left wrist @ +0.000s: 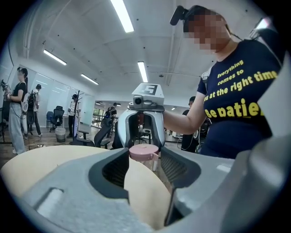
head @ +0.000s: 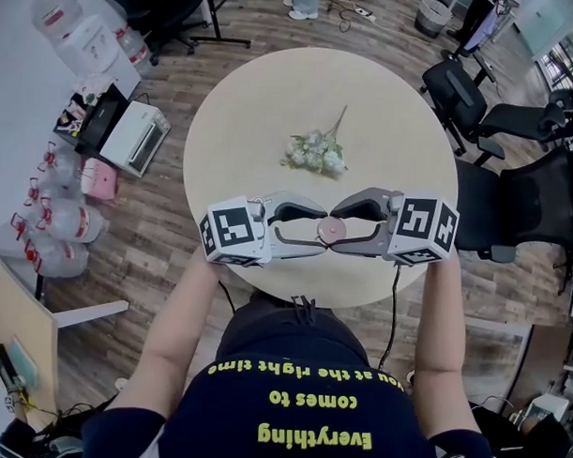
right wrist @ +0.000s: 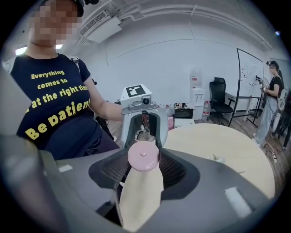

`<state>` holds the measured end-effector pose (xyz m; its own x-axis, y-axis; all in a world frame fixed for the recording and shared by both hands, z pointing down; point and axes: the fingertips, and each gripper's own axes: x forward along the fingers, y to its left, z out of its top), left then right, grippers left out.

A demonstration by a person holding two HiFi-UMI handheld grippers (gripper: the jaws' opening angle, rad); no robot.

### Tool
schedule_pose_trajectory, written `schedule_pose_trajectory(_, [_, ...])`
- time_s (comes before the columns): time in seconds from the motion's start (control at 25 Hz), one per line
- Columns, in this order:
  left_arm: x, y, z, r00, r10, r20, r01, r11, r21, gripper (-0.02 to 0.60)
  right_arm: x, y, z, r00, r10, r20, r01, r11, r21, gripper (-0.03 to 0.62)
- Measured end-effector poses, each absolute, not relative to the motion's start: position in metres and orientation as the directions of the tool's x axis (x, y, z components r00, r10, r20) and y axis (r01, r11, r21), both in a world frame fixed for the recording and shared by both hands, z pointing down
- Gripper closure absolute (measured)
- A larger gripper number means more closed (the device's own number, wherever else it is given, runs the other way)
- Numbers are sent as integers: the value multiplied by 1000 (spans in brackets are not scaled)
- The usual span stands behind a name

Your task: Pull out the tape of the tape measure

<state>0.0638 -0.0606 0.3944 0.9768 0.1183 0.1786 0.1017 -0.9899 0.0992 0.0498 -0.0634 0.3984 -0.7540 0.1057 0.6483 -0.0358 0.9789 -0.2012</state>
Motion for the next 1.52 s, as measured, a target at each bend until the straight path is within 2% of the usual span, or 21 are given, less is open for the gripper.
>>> schedule_pose_trajectory(0.16, [63, -59, 393, 979, 130, 159, 113, -987, 113, 376, 50, -60, 397, -762, 126, 635, -12, 978, -209, 368])
schedule_pose_trajectory(0.56, [60, -62, 393, 987, 88, 135, 73, -991, 109, 380, 47, -63, 397, -771, 112, 626, -18, 980, -198, 367])
schedule_pose_trajectory(1.08, [52, -73, 381, 996, 45, 82, 34, -991, 130, 383, 45, -70, 387, -815, 51, 578, -32, 991, -133, 344])
schedule_pose_trajectory(1.28, [43, -85, 375, 999, -6, 54, -15, -983, 182, 383, 49, -79, 379, -822, -80, 564, -88, 996, 12, 341])
schedule_pose_trajectory(1.52, [40, -101, 376, 996, -68, 62, -83, -959, 270, 383, 47, -91, 371, -772, -335, 540, -123, 913, 390, 364])
